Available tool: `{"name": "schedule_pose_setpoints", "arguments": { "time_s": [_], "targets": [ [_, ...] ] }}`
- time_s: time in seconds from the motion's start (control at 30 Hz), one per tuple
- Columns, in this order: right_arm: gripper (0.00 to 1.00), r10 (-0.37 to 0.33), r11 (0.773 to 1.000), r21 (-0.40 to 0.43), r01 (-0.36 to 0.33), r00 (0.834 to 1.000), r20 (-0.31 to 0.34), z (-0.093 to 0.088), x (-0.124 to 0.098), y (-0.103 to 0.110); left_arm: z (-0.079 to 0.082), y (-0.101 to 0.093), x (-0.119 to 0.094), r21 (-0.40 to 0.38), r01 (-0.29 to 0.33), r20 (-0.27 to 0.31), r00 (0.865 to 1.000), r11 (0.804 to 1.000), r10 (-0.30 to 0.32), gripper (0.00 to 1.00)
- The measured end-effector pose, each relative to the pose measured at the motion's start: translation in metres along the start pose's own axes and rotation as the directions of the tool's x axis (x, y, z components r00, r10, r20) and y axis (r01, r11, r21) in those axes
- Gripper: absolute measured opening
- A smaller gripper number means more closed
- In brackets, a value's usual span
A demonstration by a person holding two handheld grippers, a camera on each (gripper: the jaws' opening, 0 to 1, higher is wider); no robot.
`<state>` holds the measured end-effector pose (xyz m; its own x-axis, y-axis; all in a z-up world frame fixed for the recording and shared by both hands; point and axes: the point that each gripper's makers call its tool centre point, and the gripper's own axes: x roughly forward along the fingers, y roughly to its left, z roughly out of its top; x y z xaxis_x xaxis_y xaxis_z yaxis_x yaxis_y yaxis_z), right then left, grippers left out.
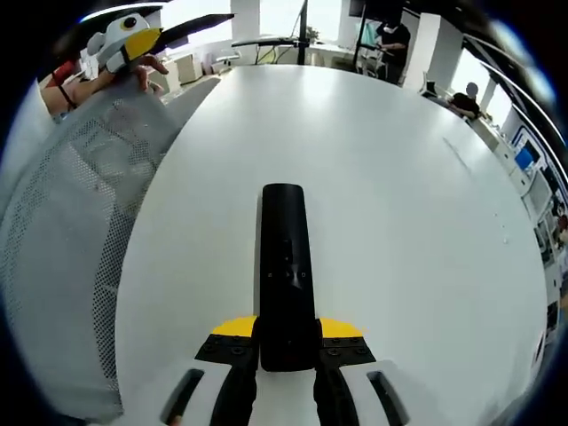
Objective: Press the specified remote control buttons in sequence, fully releasing each button before pressing the next.
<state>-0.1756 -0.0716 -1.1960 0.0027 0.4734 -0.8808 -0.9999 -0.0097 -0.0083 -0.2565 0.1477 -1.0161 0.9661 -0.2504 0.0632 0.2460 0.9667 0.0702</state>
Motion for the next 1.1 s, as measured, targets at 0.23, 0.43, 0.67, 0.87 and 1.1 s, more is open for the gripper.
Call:
{"name": "schedule_pose_setpoints", "arguments": {
  "time_s": [0.23,0.43,0.67,0.87,1.1],
  "targets": [
    [0.21,0.000,1.000,0.004,0.000,1.000,-0.005,0.000,0.000,-0.016,-0.002,0.000,0.000,-0.001,-0.001,-0.010,1.000,1.000,0.001,0.88],
    [0.21,0.001,1.000,0.003,-0.001,1.000,-0.011,0.000,0.001,-0.024,-0.002,0.001,0.000,-0.001,-0.006,-0.009,1.000,1.000,0.006,0.88],
    [0.21,-0.001,1.000,0.007,0.001,1.000,-0.017,0.001,0.002,-0.037,-0.001,0.002,-0.001,-0.003,-0.011,-0.007,1.000,1.000,0.011,0.88],
    [0.21,0.004,1.000,0.002,-0.004,0.999,-0.032,0.001,0.003,-0.047,-0.002,0.002,-0.001,-0.005,-0.008,-0.010,1.000,1.000,0.008,0.88],
    [0.21,0.007,1.000,0.005,-0.007,0.999,-0.051,0.002,0.003,-0.063,-0.005,0.002,-0.001,-0.005,-0.007,-0.029,1.000,1.000,0.007,0.87]
  ]
}}
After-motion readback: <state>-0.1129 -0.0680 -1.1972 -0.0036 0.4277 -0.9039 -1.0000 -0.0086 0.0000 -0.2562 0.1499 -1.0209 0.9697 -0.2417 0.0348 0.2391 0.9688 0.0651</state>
